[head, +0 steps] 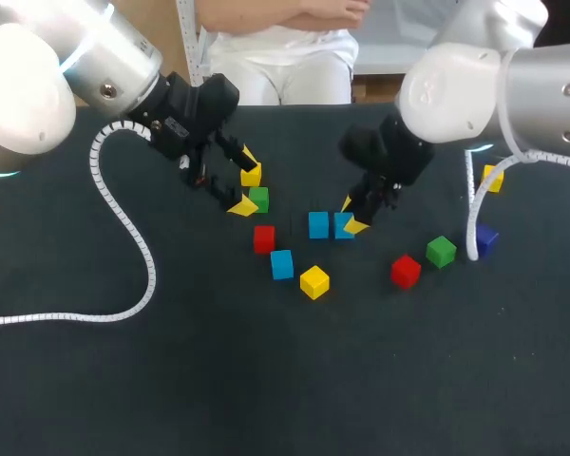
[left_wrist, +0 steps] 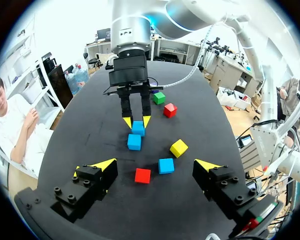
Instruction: Place the blue cubes, place green cubes on the blue cubes, place the yellow cubes on the green cubes, then place the red cubes on the yellow cubes, and place purple cube on the red cubes.
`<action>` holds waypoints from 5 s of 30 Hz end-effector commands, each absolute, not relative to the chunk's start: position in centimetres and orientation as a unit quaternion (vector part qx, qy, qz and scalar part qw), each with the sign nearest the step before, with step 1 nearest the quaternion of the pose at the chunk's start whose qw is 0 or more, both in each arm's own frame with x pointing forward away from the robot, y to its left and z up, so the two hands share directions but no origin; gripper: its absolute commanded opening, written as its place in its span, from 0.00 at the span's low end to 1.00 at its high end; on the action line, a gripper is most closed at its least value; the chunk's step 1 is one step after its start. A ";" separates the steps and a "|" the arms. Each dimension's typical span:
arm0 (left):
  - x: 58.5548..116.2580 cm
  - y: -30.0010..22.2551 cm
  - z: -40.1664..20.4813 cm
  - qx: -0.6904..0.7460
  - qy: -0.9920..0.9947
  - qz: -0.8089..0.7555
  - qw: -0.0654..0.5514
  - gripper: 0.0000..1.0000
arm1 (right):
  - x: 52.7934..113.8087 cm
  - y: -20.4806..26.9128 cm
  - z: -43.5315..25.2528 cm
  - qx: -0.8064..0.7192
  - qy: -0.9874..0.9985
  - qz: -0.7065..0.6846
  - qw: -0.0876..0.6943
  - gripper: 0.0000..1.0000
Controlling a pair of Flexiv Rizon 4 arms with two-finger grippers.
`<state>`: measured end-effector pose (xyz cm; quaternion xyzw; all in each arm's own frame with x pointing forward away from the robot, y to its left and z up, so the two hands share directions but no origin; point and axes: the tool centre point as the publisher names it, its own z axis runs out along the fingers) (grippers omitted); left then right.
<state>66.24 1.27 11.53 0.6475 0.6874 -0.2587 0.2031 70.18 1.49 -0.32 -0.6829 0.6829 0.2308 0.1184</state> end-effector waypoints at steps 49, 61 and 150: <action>66.3 1.3 11.6 0.648 0.688 -0.258 0.202 1.00 | 69.8 -1.6 1.8 -0.661 0.685 0.266 0.151 1.00; 66.3 1.3 11.6 0.648 0.688 -0.258 0.202 1.00 | 68.8 -4.0 4.4 -0.650 0.679 0.285 0.187 1.00; 67.9 4.7 0.7 0.642 0.725 -0.233 0.088 1.00 | 68.3 -7.3 5.4 -0.624 0.685 0.305 0.220 1.00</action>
